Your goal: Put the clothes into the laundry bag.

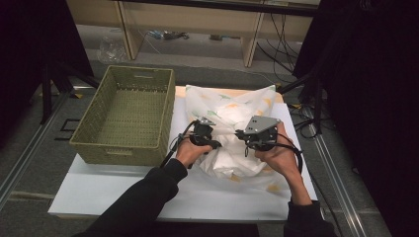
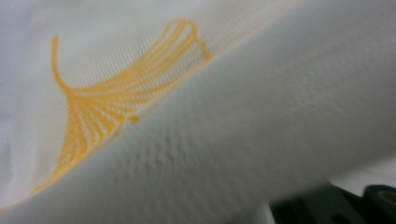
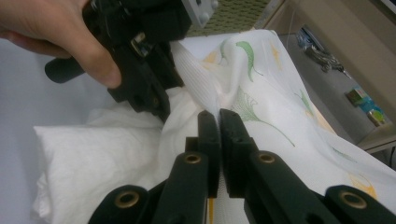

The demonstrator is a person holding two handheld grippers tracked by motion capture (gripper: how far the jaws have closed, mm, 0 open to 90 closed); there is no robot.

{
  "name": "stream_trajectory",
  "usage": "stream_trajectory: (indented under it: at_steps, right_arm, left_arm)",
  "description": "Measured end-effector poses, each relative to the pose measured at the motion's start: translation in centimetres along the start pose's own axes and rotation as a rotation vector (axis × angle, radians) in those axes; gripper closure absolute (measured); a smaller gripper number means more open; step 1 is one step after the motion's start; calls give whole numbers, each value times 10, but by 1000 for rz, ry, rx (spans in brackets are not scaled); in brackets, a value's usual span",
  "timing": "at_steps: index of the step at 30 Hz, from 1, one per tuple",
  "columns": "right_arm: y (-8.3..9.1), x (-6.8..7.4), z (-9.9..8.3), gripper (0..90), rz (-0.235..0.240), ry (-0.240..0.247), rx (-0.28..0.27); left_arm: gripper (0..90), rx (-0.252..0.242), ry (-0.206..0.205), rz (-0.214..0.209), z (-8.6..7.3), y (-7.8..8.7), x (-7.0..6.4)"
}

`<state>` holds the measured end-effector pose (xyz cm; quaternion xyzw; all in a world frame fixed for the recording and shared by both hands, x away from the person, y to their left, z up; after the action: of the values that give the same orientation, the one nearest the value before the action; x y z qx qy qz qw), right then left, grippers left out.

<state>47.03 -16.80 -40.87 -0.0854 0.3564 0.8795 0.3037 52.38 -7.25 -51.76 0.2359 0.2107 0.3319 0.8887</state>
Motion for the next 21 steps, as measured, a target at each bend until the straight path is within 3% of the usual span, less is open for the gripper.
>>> stream_trajectory:
  at_steps: [3, 5, 8, 10, 13, 15, 17, 18, 19, 21]
  right_arm:
    - [0, 1, -3, 886, 6, -7, 6]
    - [0, -2, -5, 886, 1, -12, 5]
    - [1, -3, -6, 886, -9, -22, 6]
    - [1, -2, -5, 886, -10, -29, 6]
    - [1, -1, -3, 885, -5, -7, 3]
    - [1, -2, -3, 885, -8, -7, 6]
    - [0, -2, -3, 886, -12, -22, 10]
    - [0, -2, -3, 885, -15, -21, 12]
    - [0, -1, -4, 886, -14, -27, 16]
    - [-1, 0, -4, 885, -1, -9, 16]
  left_arm:
    - [534, 29, -54, 6, -2, 9, -5]
    - [400, 49, -84, 3, -5, 23, -9]
    - [293, 48, -111, -1, -8, 51, -14]
    - [266, 58, -95, -20, -14, 68, -15]
    - [206, 70, -57, -85, -31, 84, -22]
    - [192, 121, -116, -75, -47, 83, -21]
    - [181, 176, -142, -53, -62, 74, -17]
    - [176, 225, -165, -66, -69, 71, -15]
    - [177, 216, -141, -69, -71, 63, -17]
    - [186, 217, -172, -58, -73, 49, -20]
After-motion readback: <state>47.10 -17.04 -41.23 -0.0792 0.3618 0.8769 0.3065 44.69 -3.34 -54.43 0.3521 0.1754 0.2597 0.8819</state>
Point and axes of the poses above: each handheld gripper's, and its own axes: y roughly backward along the jaws, z roughly out of its top, x roughly to its left, the point moved 9 cm from there along -y, roughly forward along the jaws, and after that the axes turned 4 degrees about -x, right-handed, at the moved point
